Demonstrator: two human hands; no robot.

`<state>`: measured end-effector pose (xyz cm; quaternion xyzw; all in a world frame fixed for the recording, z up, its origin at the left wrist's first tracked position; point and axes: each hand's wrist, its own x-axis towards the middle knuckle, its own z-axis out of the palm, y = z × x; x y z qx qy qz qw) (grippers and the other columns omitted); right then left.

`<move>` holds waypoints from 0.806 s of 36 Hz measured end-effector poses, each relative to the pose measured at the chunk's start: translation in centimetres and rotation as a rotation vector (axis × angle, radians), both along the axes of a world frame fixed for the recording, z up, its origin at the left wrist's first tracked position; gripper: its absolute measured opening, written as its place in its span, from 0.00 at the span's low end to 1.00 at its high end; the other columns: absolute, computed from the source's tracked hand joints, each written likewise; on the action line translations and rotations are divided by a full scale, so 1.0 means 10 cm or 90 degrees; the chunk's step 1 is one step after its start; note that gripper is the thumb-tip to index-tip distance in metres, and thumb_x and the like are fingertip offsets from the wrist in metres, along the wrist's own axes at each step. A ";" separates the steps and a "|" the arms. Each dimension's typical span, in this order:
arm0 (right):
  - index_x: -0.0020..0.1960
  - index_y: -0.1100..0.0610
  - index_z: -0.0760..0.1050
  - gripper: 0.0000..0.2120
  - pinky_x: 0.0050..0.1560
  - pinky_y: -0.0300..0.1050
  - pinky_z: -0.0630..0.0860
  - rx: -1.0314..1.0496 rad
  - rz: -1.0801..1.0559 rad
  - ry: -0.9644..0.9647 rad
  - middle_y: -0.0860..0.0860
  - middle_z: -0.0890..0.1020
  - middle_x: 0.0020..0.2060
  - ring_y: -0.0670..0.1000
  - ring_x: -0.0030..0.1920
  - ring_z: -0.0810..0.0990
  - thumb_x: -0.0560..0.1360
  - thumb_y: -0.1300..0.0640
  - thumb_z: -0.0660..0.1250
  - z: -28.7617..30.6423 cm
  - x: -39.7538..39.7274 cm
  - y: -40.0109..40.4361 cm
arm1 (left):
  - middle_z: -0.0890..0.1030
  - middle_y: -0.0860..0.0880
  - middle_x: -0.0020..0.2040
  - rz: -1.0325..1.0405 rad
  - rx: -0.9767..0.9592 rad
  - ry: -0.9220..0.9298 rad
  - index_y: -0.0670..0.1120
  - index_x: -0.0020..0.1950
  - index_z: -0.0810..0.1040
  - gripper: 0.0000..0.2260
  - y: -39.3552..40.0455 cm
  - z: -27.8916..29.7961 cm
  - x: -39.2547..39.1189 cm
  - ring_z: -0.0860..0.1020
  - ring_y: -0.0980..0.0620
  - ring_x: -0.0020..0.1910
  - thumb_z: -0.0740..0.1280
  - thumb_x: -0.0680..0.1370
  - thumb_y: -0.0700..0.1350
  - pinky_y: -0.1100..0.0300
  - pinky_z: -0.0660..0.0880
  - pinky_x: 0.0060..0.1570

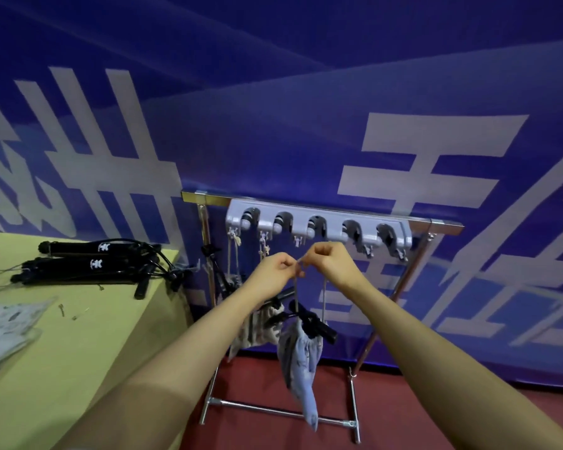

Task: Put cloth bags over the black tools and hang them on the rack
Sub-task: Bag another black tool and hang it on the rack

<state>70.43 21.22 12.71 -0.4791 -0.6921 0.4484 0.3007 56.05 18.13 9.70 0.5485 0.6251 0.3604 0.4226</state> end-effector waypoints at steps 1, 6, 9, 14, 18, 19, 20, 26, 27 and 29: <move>0.36 0.66 0.76 0.09 0.27 0.35 0.64 0.003 0.000 -0.020 0.45 0.72 0.19 0.42 0.21 0.67 0.74 0.69 0.62 -0.01 0.04 0.04 | 0.83 0.47 0.44 0.022 0.000 -0.023 0.49 0.39 0.77 0.09 0.01 -0.03 0.05 0.79 0.47 0.51 0.64 0.79 0.43 0.53 0.71 0.59; 0.40 0.60 0.76 0.07 0.31 0.44 0.63 0.031 -0.025 -0.080 0.52 0.69 0.26 0.49 0.27 0.65 0.76 0.62 0.64 -0.14 0.16 0.27 | 0.82 0.48 0.45 0.100 0.003 -0.050 0.42 0.44 0.77 0.06 0.12 -0.07 0.21 0.77 0.52 0.46 0.62 0.79 0.39 0.60 0.70 0.51; 0.44 0.62 0.77 0.06 0.33 0.45 0.65 0.064 -0.033 -0.077 0.55 0.73 0.29 0.51 0.30 0.68 0.77 0.62 0.63 -0.19 0.11 0.35 | 0.81 0.44 0.46 0.144 0.019 -0.043 0.43 0.42 0.76 0.08 0.21 -0.07 0.25 0.76 0.50 0.44 0.61 0.80 0.40 0.59 0.70 0.44; 0.43 0.55 0.76 0.05 0.44 0.57 0.77 0.077 -0.080 -0.078 0.55 0.80 0.35 0.61 0.39 0.79 0.78 0.60 0.63 -0.30 -0.08 0.55 | 0.82 0.45 0.45 0.217 0.026 -0.048 0.44 0.42 0.76 0.07 0.41 -0.12 0.22 0.79 0.47 0.47 0.62 0.79 0.40 0.53 0.74 0.52; 0.43 0.55 0.76 0.07 0.41 0.57 0.79 0.102 -0.102 -0.116 0.52 0.80 0.33 0.58 0.37 0.80 0.78 0.59 0.62 -0.39 -0.17 0.64 | 0.82 0.48 0.42 0.238 0.026 -0.018 0.50 0.38 0.75 0.10 0.55 -0.20 0.14 0.81 0.46 0.47 0.63 0.79 0.42 0.49 0.77 0.54; 0.45 0.56 0.77 0.07 0.38 0.53 0.77 0.119 -0.110 -0.131 0.50 0.78 0.32 0.56 0.35 0.78 0.78 0.59 0.61 -0.40 -0.19 0.65 | 0.82 0.49 0.41 0.234 0.028 -0.009 0.50 0.38 0.75 0.11 0.58 -0.20 0.12 0.81 0.46 0.47 0.63 0.79 0.42 0.49 0.77 0.54; 0.46 0.57 0.77 0.07 0.35 0.49 0.74 0.136 -0.119 -0.151 0.49 0.77 0.32 0.54 0.34 0.76 0.79 0.58 0.61 -0.41 -0.20 0.66 | 0.82 0.49 0.40 0.230 0.032 0.003 0.49 0.37 0.75 0.11 0.62 -0.21 0.11 0.80 0.47 0.46 0.62 0.79 0.42 0.50 0.77 0.53; 0.50 0.59 0.78 0.09 0.33 0.47 0.69 0.156 -0.140 -0.196 0.55 0.80 0.38 0.54 0.36 0.75 0.80 0.57 0.60 -0.56 -0.25 0.73 | 0.83 0.46 0.42 0.236 0.030 0.083 0.46 0.42 0.78 0.09 0.75 -0.26 0.04 0.80 0.46 0.44 0.61 0.80 0.43 0.52 0.76 0.46; 0.50 0.59 0.78 0.09 0.34 0.46 0.68 0.147 -0.137 -0.203 0.55 0.81 0.38 0.54 0.36 0.74 0.80 0.57 0.60 -0.59 -0.26 0.74 | 0.83 0.45 0.42 0.231 0.025 0.098 0.46 0.42 0.78 0.09 0.76 -0.29 0.03 0.80 0.45 0.44 0.61 0.80 0.43 0.52 0.76 0.46; 0.52 0.60 0.78 0.09 0.34 0.46 0.67 0.131 -0.129 -0.220 0.55 0.81 0.40 0.54 0.37 0.75 0.80 0.57 0.60 -0.63 -0.26 0.74 | 0.82 0.44 0.41 0.216 0.015 0.111 0.46 0.42 0.78 0.09 0.76 -0.35 0.01 0.80 0.44 0.43 0.61 0.80 0.43 0.52 0.76 0.45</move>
